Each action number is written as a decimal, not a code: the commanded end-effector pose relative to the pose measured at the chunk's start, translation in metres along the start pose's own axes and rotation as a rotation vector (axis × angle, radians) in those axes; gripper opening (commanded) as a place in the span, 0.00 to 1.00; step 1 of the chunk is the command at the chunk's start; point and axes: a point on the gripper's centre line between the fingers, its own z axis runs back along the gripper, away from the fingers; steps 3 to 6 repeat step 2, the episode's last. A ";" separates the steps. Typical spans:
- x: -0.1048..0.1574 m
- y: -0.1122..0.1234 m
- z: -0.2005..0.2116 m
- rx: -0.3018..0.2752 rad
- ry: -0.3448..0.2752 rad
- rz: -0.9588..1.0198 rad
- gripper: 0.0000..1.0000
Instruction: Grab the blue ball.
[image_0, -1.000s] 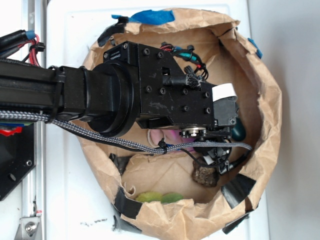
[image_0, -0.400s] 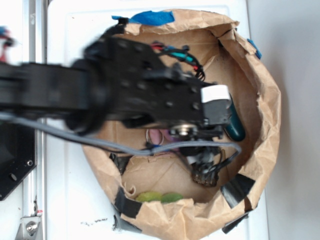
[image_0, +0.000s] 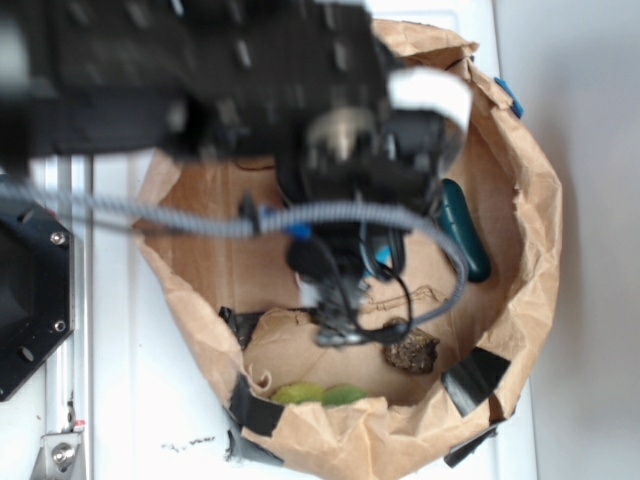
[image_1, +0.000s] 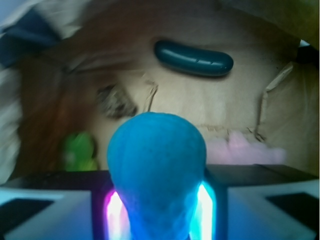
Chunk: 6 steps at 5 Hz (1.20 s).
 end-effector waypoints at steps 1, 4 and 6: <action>0.001 0.008 0.033 0.089 -0.026 -0.062 0.00; 0.003 0.005 0.029 0.101 -0.023 -0.056 0.00; 0.003 0.005 0.029 0.101 -0.023 -0.056 0.00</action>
